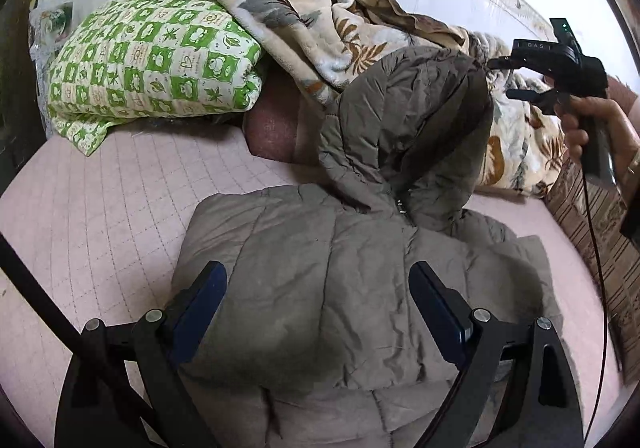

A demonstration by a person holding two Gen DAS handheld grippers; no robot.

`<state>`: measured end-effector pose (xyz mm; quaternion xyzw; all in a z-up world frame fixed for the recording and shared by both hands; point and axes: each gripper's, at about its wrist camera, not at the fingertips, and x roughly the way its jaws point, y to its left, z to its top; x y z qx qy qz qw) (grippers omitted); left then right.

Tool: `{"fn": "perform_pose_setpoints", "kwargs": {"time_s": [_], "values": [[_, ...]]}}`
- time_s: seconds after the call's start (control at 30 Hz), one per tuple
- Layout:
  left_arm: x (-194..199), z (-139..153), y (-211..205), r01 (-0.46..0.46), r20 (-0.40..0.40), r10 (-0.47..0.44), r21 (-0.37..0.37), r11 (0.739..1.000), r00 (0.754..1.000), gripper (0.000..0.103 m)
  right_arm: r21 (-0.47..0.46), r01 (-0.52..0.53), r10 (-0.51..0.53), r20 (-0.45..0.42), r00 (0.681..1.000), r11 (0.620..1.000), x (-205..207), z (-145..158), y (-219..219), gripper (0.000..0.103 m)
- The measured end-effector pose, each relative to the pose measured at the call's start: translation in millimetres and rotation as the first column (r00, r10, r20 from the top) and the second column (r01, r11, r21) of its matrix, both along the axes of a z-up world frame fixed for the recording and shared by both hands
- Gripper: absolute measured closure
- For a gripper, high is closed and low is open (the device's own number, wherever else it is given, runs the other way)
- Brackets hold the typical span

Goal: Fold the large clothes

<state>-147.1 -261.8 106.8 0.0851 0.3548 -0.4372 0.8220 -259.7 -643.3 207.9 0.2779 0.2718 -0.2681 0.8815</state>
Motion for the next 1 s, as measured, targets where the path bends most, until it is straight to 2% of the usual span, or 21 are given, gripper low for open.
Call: {"fn": "perform_pose_setpoints", "kwargs": {"time_s": [0.03, 0.1, 0.27, 0.3, 0.33, 0.4, 0.47, 0.57, 0.77, 0.9, 1.0], "values": [[1.2, -1.2, -0.7, 0.001, 0.000, -0.001, 0.003, 1.000, 1.000, 0.011, 0.009, -0.003, 0.003, 0.016, 1.000, 1.000, -1.2, -3.6, -7.6, 0.035], [4.0, -3.8, -1.5, 0.004, -0.008, -0.004, -0.001, 1.000, 1.000, 0.011, 0.012, -0.011, 0.011, -0.013, 1.000, 1.000, -2.5, -17.2, -21.5, 0.035], [6.8, -10.8, -8.1, 0.011, -0.022, -0.011, 0.010, 1.000, 1.000, 0.011, -0.041, -0.023, 0.020, -0.066, 0.998, 0.999, -0.2, -42.1, -41.7, 0.035], [6.5, -11.9, -9.9, 0.013, -0.022, -0.013, 0.013, 1.000, 1.000, 0.011, -0.047, -0.021, 0.018, -0.063, 0.998, 0.999, 1.3, -45.1, -44.7, 0.044], [5.6, -12.8, -11.7, 0.015, -0.021, -0.015, 0.017, 1.000, 1.000, 0.011, -0.055, -0.029, 0.026, -0.047, 0.999, 0.998, 2.9, -48.0, -46.2, 0.063], [3.8, -13.0, -14.5, 0.015, -0.013, -0.015, 0.022, 1.000, 1.000, 0.011, -0.071, -0.063, 0.058, -0.063, 0.996, 0.996, 14.2, -52.4, -44.4, 0.087], [2.3, -12.1, -15.7, 0.018, -0.011, -0.018, 0.023, 1.000, 1.000, 0.011, -0.135, -0.094, 0.083, -0.080, 0.993, 0.986, 18.5, -50.7, -31.7, 0.095], [-0.7, -9.3, -15.1, 0.024, -0.008, -0.024, 0.017, 1.000, 1.000, 0.011, -0.223, -0.118, 0.095, -0.110, 0.989, 0.968, 11.0, -44.3, -5.5, 0.097], [-5.8, 6.1, -5.8, 0.029, -0.002, -0.029, -0.013, 0.999, 1.000, 0.011, -0.304, -0.171, 0.156, -0.071, 0.985, 0.937, -43.7, -13.8, 65.0, 0.098], [-9.3, 25.7, 7.7, 0.018, 0.003, -0.018, -0.057, 0.998, 1.000, 0.011, -0.347, -0.230, 0.224, -0.058, 0.973, 0.909, -85.8, -1.0, 134.7, 0.098], [-10.3, 40.6, 19.9, 0.008, 0.004, -0.007, -0.095, 0.995, 1.000, 0.011, -0.385, -0.266, 0.257, -0.074, 0.964, 0.884, -119.1, -6.8, 191.2, 0.098]]}}
